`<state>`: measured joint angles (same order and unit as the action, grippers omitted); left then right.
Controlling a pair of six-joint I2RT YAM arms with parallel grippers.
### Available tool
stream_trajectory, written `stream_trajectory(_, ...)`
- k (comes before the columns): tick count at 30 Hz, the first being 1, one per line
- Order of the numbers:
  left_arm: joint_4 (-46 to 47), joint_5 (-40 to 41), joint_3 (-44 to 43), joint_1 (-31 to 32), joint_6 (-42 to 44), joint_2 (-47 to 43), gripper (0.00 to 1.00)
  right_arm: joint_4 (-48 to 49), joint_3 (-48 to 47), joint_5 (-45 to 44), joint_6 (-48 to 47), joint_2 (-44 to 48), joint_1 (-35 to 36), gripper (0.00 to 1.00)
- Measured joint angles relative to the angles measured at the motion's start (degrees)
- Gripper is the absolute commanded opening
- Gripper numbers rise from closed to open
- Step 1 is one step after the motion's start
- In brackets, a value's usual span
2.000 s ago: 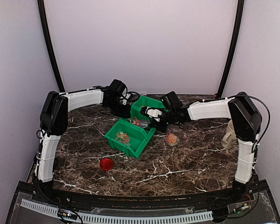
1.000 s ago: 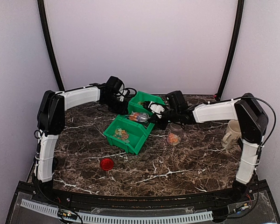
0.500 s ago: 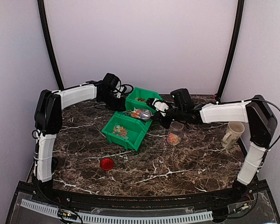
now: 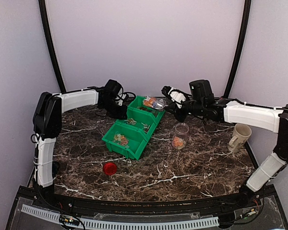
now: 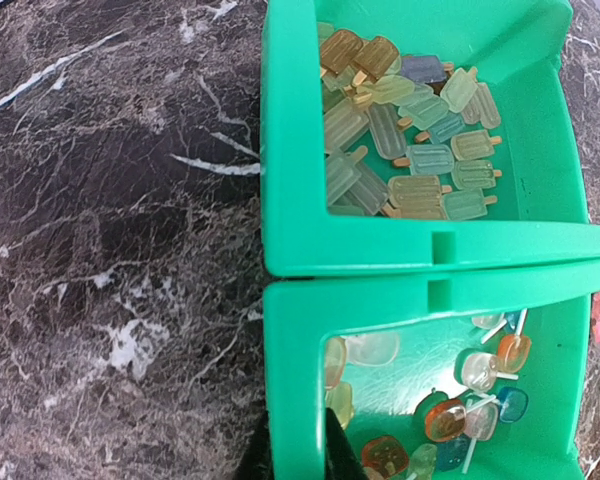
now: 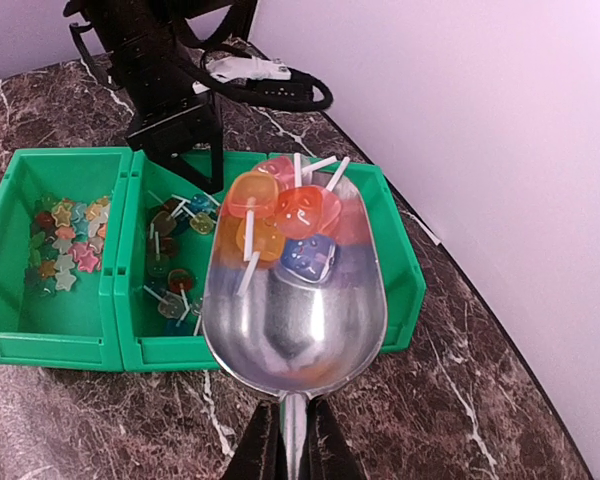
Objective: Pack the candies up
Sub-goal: Scoop the fake candies from the storage box.
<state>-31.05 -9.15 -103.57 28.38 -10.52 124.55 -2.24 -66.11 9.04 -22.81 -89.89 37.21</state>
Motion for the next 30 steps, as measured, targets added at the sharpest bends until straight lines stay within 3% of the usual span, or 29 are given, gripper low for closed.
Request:
stream_trajectory(14, 2.0, -0.1, 5.8, 0.0, 0.0, -7.1, 0.00, -3.7, 10.4, -3.1, 5.2, 15.9, -3.2, 0.00)
stream_trajectory(30, 2.3, -0.9, 7.2, 0.0, 0.0, -7.3, 0.00, 4.3, 20.4, -5.5, 10.5, 23.7, -3.8, 0.00)
